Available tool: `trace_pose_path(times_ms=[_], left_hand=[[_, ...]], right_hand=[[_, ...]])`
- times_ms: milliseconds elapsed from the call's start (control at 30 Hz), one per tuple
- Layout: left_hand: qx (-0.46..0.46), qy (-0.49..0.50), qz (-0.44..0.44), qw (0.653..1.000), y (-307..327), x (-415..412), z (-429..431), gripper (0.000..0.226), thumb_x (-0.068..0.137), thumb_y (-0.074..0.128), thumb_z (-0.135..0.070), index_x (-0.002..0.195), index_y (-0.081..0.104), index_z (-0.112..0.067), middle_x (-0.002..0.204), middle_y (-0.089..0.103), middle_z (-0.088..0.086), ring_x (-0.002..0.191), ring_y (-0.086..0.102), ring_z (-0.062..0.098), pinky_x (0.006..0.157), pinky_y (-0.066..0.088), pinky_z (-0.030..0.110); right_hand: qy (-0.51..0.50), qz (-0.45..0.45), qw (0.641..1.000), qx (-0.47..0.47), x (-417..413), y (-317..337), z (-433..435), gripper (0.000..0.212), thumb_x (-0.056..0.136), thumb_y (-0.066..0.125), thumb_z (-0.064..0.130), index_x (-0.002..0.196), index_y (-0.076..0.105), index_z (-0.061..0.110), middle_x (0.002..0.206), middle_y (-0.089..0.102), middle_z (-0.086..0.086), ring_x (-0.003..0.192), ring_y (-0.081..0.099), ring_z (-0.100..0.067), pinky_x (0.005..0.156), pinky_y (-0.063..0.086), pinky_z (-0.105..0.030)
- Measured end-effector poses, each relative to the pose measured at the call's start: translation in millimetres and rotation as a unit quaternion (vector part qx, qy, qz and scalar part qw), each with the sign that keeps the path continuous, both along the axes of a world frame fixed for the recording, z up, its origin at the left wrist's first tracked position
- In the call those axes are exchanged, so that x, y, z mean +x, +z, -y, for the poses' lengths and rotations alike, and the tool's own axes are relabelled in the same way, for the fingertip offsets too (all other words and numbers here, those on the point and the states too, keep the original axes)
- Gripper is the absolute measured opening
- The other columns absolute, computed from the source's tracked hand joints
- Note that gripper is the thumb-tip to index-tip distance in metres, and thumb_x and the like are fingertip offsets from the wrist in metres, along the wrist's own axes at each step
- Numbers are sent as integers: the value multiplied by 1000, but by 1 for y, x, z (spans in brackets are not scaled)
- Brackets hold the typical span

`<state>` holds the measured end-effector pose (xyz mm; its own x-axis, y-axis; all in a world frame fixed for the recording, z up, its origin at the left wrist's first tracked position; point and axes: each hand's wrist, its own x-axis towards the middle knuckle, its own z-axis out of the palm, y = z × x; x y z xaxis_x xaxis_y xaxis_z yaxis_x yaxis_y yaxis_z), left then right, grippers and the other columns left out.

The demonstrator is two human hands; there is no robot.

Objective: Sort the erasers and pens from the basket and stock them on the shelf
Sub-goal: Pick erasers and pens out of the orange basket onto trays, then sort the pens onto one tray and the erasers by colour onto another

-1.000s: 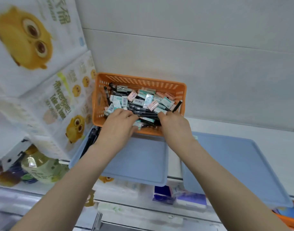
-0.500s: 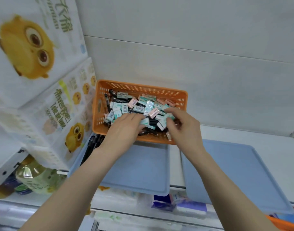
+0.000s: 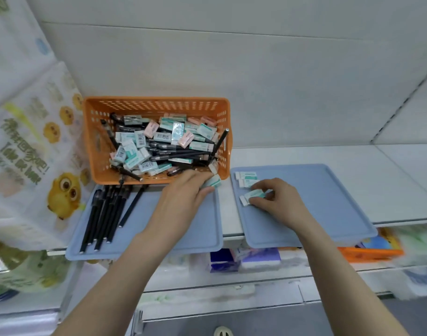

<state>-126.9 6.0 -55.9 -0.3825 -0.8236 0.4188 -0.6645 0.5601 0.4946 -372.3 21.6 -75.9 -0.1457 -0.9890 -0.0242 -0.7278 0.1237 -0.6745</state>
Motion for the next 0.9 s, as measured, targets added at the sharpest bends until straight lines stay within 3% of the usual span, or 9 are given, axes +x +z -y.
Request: trace_pose_path(times_ms=[67, 167, 267, 300, 400, 467, 633, 767, 900], left_hand=[[8, -13, 1, 1000, -4, -3, -4, 31, 94, 60, -22, 125, 63, -16, 112, 62, -2, 100, 58, 15, 82, 44, 25], [15, -17, 26, 999, -11, -10, -8, 32, 93, 63, -22, 124, 64, -14, 115, 65, -1, 104, 60, 19, 85, 45, 28], [11, -30, 52, 998, -17, -22, -12, 31, 89, 67, -20, 118, 66, -11, 111, 68, 4, 100, 64, 26, 81, 51, 34], [11, -34, 52, 998, -18, -28, -13, 32, 88, 68, -21, 118, 66, -11, 110, 68, 5, 99, 65, 27, 79, 51, 35], [26, -49, 39, 998, -20, -51, -13, 36, 91, 63, -27, 126, 61, -15, 115, 66, 3, 104, 61, 24, 84, 46, 33], [55, -50, 19, 997, -23, -63, -12, 42, 93, 61, -30, 132, 55, -18, 123, 61, 0, 108, 58, 20, 89, 44, 30], [100, -28, 52, 993, -39, -56, -11, 55, 90, 63, -38, 139, 45, -22, 136, 49, -5, 123, 47, 15, 99, 33, 22], [74, -59, 94, 991, -42, -51, -12, 43, 91, 62, -37, 131, 56, -21, 132, 54, -5, 122, 45, 14, 99, 29, 19], [61, -69, 100, 991, -42, -51, -12, 40, 93, 60, -36, 130, 57, -21, 129, 58, -6, 121, 45, 13, 98, 26, 16]], right_hand=[[-2, -72, 997, -34, 1, -5, 6, 27, 81, 75, 31, 106, 72, 24, 102, 57, 3, 76, 57, -8, 72, 40, -19], [-15, -104, 993, -59, 4, -9, 9, 29, 83, 72, 31, 111, 67, 23, 101, 55, 3, 80, 57, -15, 76, 44, -27], [-28, -92, 988, -117, 6, -2, 4, 6, 88, 67, 28, 92, 67, 23, 89, 58, 8, 74, 56, -9, 73, 46, -27], [-27, -53, 991, -117, 6, 3, 2, 7, 89, 66, 29, 87, 67, 23, 85, 62, 8, 72, 58, -9, 70, 46, -25], [30, 195, 980, -2, 8, 21, -7, 6, 89, 69, 22, 92, 69, 17, 81, 69, -3, 65, 63, -12, 63, 51, -24], [50, 229, 972, 25, 3, 22, -11, 9, 87, 71, 11, 95, 70, 14, 84, 68, -7, 62, 63, -13, 64, 53, -23], [-4, 172, 985, 35, -23, 12, -17, 9, 84, 74, 16, 90, 73, 23, 88, 72, -1, 71, 71, -16, 77, 54, -25], [46, 3, 999, 9, -24, 4, -18, 17, 76, 81, 24, 89, 73, 31, 94, 64, 7, 79, 61, -1, 72, 44, -12], [64, -79, 993, -53, -13, -5, -8, 17, 83, 74, 26, 99, 72, 29, 101, 52, 9, 80, 57, -6, 78, 46, -24]])
